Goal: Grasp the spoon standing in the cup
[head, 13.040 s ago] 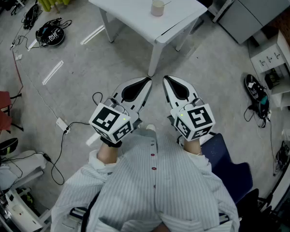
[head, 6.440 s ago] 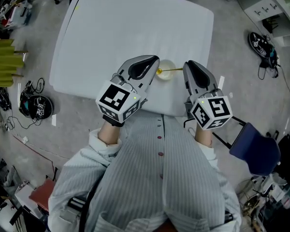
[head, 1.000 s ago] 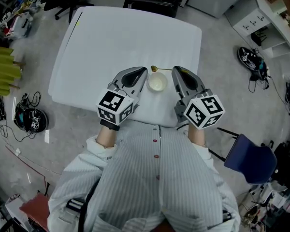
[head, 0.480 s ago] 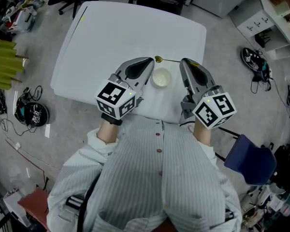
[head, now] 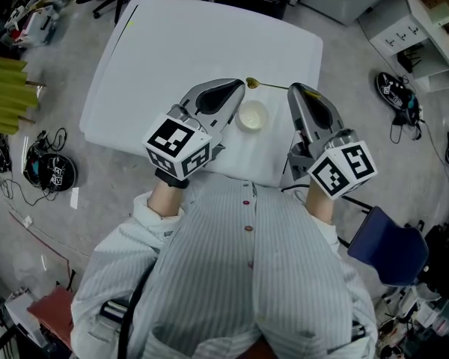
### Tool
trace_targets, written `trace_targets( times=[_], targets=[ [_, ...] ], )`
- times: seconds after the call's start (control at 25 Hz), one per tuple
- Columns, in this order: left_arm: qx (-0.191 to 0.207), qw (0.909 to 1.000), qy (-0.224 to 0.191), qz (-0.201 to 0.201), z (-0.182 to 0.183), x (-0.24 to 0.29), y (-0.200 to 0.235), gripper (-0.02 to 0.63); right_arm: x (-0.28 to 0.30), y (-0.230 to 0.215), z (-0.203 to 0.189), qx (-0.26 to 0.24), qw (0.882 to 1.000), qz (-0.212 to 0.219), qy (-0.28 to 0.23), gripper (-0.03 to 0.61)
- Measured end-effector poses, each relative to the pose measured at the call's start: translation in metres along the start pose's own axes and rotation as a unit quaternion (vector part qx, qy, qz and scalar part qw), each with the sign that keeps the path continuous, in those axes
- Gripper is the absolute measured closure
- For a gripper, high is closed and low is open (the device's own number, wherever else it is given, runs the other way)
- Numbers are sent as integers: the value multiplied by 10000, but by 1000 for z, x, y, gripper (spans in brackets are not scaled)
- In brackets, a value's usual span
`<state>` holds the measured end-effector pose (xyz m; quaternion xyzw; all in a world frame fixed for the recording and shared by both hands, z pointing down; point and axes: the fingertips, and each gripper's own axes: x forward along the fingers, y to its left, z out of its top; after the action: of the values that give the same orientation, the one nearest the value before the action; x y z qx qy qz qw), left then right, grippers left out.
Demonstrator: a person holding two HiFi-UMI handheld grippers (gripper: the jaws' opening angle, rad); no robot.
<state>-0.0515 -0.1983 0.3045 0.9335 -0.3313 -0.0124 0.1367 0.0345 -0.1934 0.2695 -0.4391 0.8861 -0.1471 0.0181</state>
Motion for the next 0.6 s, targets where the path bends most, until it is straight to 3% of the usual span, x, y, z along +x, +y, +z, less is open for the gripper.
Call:
trace_targets(
  times=[0.6],
  targets=[
    [281, 9991, 65, -296, 4, -3, -13, 600, -8, -5, -3, 33, 10000, -58, -18, 565]
  ],
)
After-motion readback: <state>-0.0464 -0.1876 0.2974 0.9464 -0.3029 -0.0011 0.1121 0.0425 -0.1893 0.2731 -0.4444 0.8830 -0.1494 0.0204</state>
